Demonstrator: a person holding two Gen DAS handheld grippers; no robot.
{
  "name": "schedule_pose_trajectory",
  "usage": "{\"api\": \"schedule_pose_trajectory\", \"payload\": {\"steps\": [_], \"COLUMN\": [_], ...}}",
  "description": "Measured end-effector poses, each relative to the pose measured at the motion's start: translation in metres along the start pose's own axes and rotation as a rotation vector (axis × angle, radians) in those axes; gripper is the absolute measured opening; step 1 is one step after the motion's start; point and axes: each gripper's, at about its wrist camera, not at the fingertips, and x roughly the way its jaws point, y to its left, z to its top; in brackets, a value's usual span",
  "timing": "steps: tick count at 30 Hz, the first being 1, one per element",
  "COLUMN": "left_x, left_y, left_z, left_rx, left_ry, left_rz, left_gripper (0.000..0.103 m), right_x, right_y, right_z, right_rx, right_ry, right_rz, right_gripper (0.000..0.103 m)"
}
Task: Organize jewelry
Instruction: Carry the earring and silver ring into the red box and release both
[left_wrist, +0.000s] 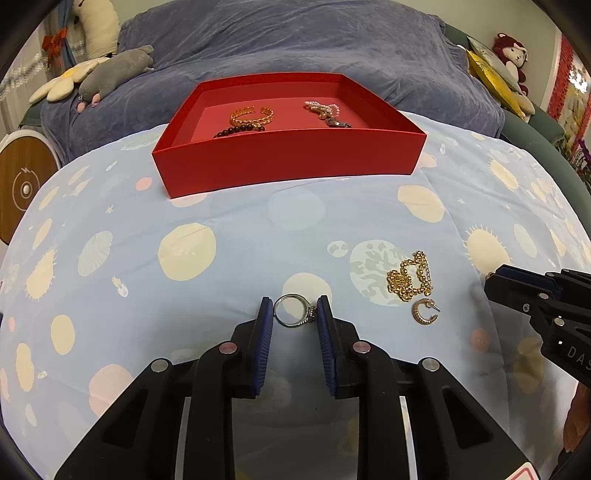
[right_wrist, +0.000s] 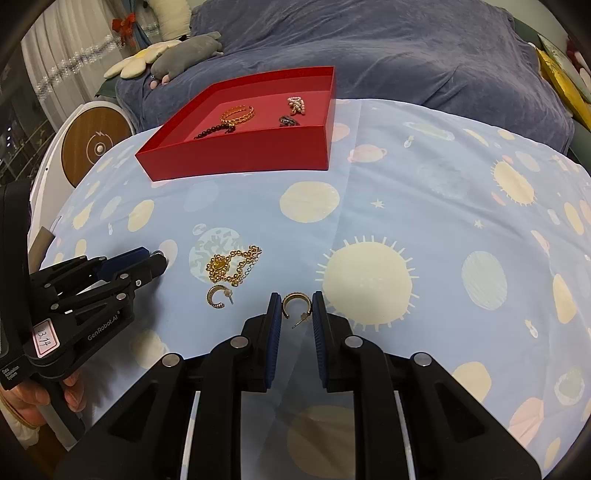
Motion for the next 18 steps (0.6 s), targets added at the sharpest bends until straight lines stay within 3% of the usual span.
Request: {"api": "schedule_pose_trajectory", "payload": {"steps": [18], "left_x": [-0.034], "left_y": [0.014], "left_z": [0.025], "left_rx": [-0.088], "left_ry": [-0.052], "left_rz": [-0.092], "left_gripper": [0.021], "right_x": [-0.012], "right_y": [0.018], "right_z": [0.028], "right_rx": [-0.003], "right_ry": [-0.061], "right_rz": [0.036], "right_gripper": [0.016]}}
